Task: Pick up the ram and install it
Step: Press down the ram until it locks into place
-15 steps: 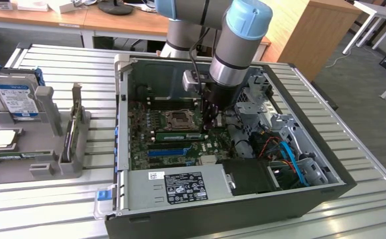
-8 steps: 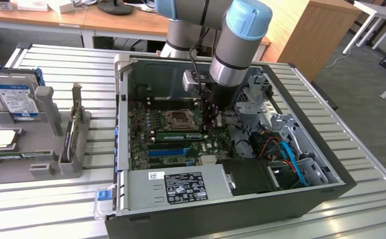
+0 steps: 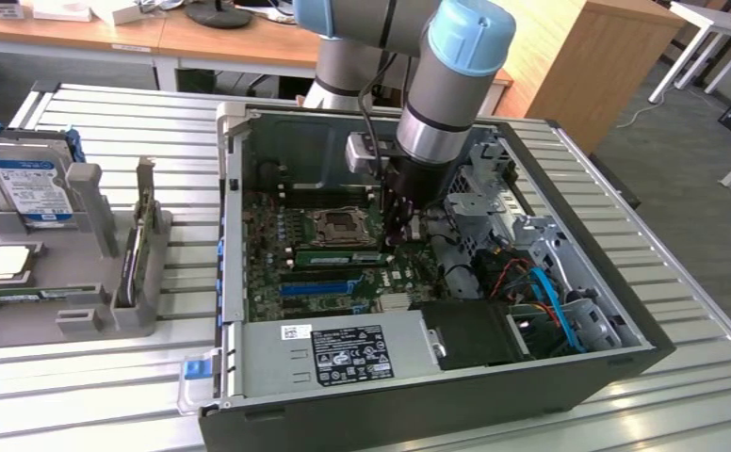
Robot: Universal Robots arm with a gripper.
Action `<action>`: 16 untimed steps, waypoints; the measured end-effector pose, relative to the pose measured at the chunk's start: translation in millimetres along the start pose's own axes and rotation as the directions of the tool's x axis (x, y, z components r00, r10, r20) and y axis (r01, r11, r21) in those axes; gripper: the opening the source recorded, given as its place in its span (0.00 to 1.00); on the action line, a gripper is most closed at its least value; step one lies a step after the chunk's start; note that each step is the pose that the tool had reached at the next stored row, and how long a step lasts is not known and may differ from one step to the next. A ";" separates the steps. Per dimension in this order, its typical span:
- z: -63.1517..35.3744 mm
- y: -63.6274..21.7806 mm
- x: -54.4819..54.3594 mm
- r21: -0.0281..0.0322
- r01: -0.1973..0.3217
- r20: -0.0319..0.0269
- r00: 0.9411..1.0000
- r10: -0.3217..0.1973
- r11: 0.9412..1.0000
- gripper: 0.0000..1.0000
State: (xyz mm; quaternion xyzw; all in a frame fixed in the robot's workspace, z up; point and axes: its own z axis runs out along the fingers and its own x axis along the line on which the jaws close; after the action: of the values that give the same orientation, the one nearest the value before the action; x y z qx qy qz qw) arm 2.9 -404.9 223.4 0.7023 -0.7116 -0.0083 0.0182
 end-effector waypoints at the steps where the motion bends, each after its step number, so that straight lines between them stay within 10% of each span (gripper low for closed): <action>1: -0.8 0.0 0.0 0.000 0.000 0.000 1.000 0.000 1.000 0.10; 16: -10.2 0.4 0.3 0.000 0.000 -0.003 1.000 0.000 1.000 0.10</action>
State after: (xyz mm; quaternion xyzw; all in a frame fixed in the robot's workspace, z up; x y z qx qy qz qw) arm 2.9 -405.0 233.6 0.7023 -0.7116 -0.0074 0.0192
